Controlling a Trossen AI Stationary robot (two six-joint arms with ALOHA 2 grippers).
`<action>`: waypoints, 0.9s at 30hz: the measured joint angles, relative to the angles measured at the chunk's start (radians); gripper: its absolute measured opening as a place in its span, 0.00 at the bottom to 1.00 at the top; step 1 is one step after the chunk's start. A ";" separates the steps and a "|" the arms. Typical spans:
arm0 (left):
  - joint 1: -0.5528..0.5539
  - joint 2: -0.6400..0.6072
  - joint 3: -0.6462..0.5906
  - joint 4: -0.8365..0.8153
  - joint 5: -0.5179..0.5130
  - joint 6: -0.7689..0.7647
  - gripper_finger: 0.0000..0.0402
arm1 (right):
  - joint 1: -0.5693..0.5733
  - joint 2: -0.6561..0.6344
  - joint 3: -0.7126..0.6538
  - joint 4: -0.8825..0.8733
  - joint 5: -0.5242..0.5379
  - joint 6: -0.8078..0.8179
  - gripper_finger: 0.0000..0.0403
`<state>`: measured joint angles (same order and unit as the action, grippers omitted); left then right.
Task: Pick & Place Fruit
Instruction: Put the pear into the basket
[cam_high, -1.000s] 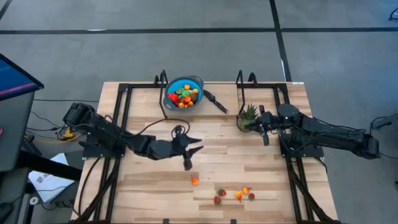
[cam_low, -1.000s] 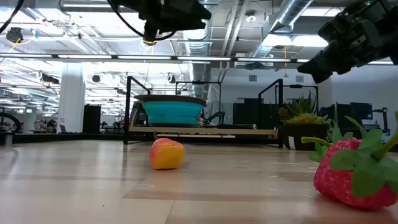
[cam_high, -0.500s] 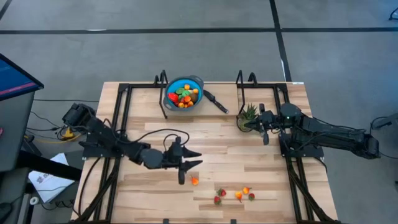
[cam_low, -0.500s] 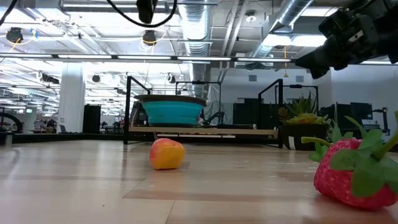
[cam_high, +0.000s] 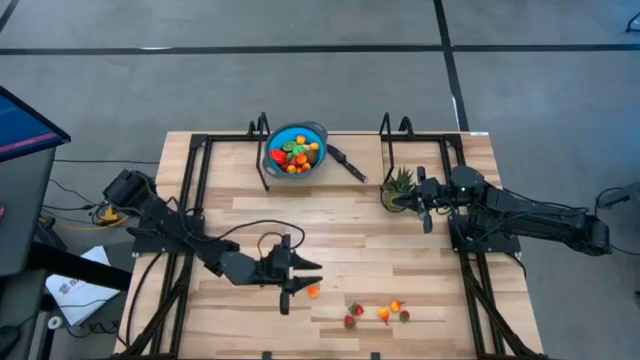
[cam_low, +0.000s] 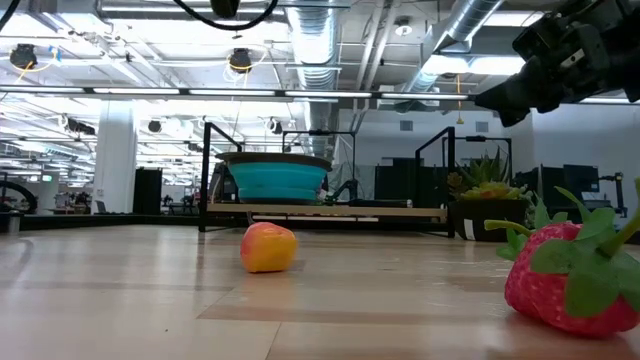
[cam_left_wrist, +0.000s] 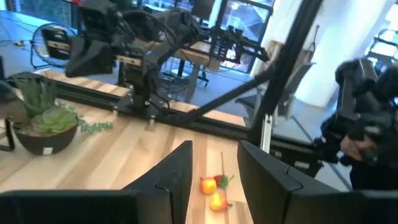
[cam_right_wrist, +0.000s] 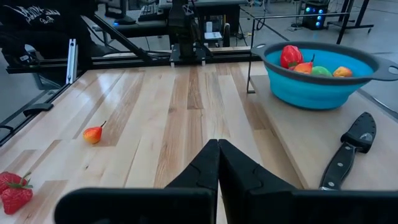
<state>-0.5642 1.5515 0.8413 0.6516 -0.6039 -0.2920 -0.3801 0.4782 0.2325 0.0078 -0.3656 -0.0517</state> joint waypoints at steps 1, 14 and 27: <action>0.000 0.012 0.000 0.003 0.000 0.007 0.30 | 0.000 0.000 0.000 0.000 0.000 0.000 0.00; 0.004 0.086 0.029 0.008 0.012 -0.053 0.29 | 0.000 0.000 0.000 0.002 0.000 0.000 0.00; -0.065 0.086 0.109 -0.047 -0.022 -0.003 0.10 | 0.000 0.000 0.000 0.001 0.000 0.024 0.00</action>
<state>-0.6292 1.6375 0.9505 0.6042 -0.6261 -0.2951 -0.3801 0.4784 0.2325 0.0084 -0.3660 -0.0274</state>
